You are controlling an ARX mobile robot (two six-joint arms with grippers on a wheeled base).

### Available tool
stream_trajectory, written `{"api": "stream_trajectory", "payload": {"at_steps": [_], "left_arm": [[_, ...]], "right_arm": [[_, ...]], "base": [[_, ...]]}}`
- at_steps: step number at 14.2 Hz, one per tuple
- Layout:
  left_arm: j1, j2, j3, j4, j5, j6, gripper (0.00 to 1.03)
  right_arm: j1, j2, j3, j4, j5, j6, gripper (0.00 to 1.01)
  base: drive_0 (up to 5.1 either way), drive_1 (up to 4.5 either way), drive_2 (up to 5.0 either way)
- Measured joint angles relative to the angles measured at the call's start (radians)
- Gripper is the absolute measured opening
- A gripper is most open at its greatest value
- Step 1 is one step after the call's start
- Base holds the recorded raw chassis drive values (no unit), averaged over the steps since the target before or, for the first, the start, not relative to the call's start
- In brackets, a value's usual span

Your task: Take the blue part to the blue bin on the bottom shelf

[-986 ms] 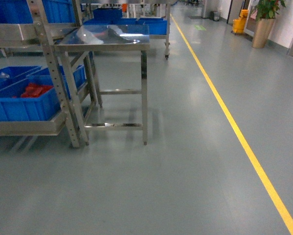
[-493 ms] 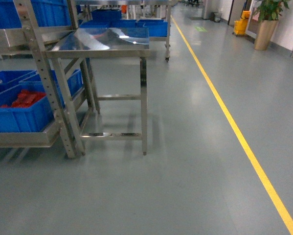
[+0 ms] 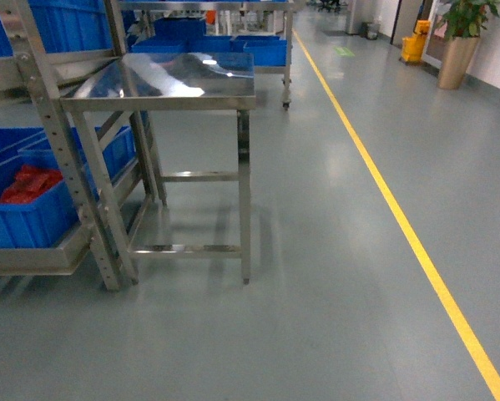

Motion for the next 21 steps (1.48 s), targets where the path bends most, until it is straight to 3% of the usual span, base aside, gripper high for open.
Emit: {"api": "stream_trajectory", "payload": {"at_steps": [21], "left_arm": [[0.0,0.0,0.0,0.002,-0.001,0.0,0.44]], "right_arm": [[0.0,0.0,0.0,0.001,0.0,0.0,0.98]], "base": [[-0.1,3.88,-4.2]]}}
